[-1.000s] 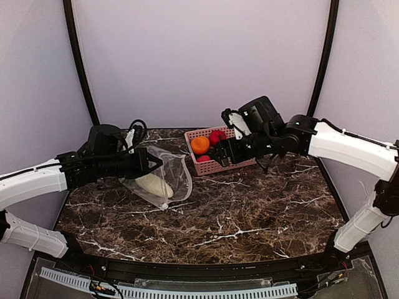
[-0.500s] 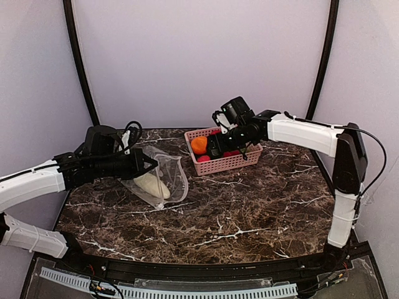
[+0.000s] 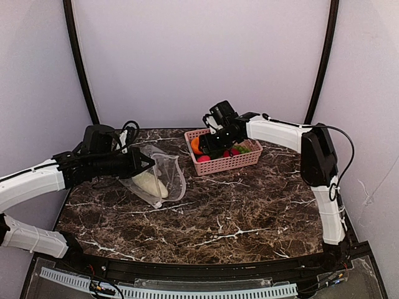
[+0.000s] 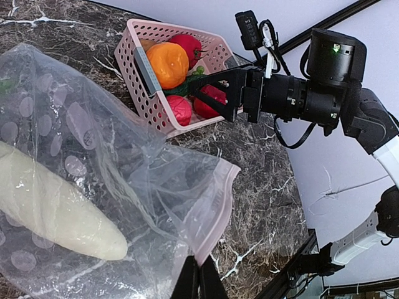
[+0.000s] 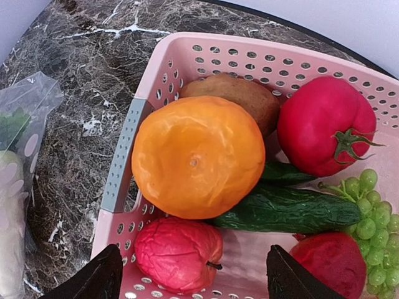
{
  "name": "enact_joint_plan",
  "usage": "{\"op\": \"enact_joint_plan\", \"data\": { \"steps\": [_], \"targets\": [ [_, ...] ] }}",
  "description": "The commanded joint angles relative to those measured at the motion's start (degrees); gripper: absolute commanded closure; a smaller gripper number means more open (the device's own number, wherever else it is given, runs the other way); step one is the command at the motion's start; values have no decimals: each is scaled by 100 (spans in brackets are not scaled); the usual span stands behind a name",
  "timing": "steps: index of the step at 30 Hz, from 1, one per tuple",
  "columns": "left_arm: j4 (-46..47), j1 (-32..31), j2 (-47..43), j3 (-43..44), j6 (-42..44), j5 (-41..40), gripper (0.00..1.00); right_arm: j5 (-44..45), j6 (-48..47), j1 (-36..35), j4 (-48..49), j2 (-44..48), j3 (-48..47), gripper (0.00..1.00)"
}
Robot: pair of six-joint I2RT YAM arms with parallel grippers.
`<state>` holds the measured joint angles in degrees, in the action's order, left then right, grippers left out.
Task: Place the food in the zip-top bag and seal the zipper
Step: Move the bin to the center of the board.
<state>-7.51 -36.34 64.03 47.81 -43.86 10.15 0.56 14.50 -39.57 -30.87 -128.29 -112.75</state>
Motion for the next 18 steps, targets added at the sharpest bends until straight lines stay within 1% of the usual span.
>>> {"op": "enact_joint_plan", "data": {
  "steps": [1,7,11,18],
  "targets": [
    [-172,76,-56,-154,49,86,99,-208,-16,38,-189,-369,-309,23],
    [-148,146,-67,-219,28,162,99,-468,52,38,-245,-528,-226,27],
    [-142,169,-69,-228,37,194,99,-614,70,40,-304,-445,-62,30],
    [-46,184,-141,-360,-55,189,99,-567,9,38,-328,63,811,31]
  ]
}}
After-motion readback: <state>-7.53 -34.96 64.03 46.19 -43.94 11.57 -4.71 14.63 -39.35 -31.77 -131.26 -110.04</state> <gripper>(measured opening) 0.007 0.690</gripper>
